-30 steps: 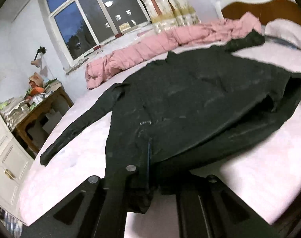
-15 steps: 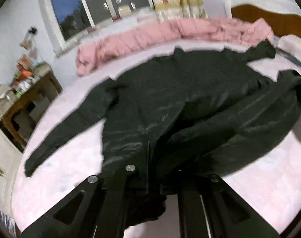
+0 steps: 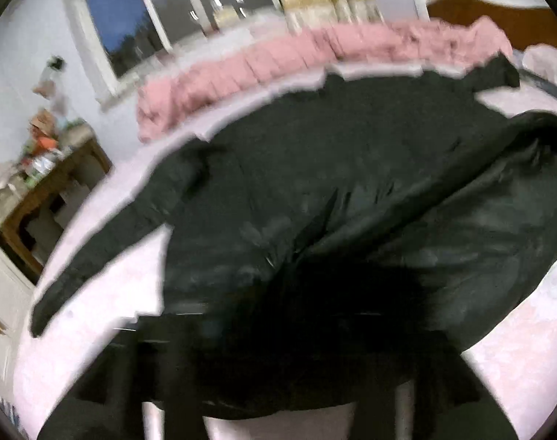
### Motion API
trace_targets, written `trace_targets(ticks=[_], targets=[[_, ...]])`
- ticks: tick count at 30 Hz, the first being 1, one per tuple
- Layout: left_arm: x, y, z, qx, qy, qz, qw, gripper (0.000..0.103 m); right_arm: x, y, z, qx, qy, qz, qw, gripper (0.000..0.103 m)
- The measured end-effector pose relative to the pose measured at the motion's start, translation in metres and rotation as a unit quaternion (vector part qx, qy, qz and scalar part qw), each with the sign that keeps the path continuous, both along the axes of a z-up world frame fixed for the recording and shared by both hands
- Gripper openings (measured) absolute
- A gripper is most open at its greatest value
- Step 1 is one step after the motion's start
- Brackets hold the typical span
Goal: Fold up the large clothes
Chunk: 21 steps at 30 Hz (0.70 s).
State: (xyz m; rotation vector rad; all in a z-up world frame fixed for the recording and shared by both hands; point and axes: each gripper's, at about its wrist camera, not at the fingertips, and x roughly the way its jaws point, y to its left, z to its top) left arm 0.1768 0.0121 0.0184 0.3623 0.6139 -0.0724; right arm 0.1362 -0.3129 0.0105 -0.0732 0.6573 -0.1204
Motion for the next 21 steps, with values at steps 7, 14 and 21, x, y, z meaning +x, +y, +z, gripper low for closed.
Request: trace_targets(ticks=[7, 14, 21], targets=[[-0.058, 0.014, 0.04, -0.093, -0.113, -0.006, 0.9892, 0.1, -0.061, -0.012, 0.042, -0.002, -0.147, -0.077, 0.986, 0.085], [-0.042, 0.021, 0.031, -0.121, -0.053, -0.002, 0.9913, 0.102, -0.044, -0.019, 0.029, 0.12, -0.056, 0.032, 0.991, 0.086], [-0.016, 0.043, 0.004, -0.13, 0.001, 0.052, 0.9901, 0.102, -0.008, -0.005, -0.012, 0.093, 0.044, 0.011, 0.995, 0.085]])
